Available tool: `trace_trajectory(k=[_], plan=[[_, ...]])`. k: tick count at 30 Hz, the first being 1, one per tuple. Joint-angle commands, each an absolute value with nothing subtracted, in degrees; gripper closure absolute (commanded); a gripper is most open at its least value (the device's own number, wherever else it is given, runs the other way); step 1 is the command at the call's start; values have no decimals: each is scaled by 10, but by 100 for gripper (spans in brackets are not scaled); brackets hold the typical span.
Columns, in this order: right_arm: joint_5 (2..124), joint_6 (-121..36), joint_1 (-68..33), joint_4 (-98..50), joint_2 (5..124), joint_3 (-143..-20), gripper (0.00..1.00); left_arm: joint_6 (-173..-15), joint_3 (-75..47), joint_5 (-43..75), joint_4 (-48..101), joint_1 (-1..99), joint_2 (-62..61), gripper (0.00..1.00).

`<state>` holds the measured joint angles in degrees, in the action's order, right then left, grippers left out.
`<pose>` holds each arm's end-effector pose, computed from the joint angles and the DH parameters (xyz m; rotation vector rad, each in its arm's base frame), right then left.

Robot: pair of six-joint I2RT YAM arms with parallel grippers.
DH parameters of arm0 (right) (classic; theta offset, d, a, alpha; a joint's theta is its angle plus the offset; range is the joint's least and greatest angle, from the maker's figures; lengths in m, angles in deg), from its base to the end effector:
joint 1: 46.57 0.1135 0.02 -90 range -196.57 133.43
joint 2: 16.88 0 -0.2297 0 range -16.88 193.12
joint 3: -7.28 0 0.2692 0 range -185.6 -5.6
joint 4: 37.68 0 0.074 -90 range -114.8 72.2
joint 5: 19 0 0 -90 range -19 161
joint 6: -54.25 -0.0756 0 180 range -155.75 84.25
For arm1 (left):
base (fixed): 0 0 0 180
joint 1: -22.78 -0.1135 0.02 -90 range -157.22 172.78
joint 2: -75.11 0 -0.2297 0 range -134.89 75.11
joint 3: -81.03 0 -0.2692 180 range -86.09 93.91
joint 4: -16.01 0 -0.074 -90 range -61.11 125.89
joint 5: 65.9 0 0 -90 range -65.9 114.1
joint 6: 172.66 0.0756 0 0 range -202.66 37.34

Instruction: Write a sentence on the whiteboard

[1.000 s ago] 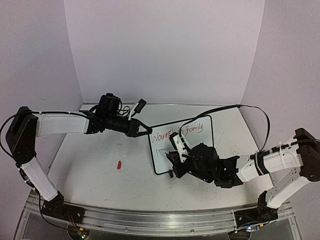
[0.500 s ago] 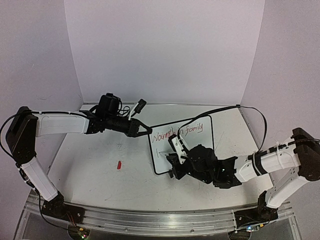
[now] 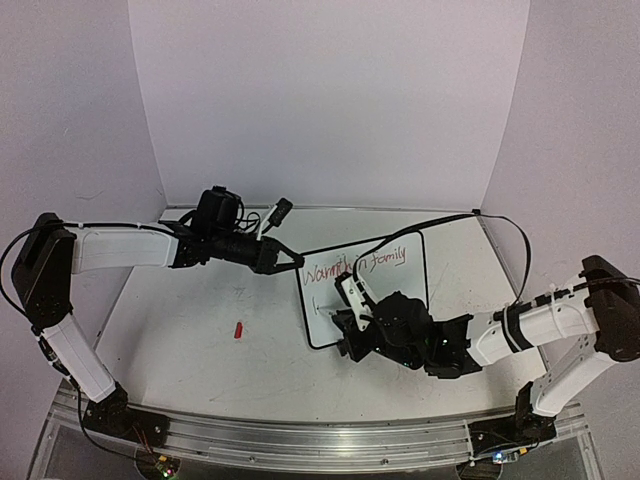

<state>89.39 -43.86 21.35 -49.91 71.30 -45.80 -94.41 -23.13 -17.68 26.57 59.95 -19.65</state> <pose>0.1601 0.3313 0.1317 -0.8024 1.8214 0.5563 0.2941 -0.2862 0.1910 0.9361 1.9836 -1.2610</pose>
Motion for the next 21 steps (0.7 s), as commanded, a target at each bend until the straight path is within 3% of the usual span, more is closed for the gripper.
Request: trace_trajectory(k=[1,21], plan=[[901,-453,214,-484,712,-457,100,-929,-224,-181,264,601,-175,100],[933,-469,214,-475,697,-445,100,-929,-224,-182,265,601,-175,100]])
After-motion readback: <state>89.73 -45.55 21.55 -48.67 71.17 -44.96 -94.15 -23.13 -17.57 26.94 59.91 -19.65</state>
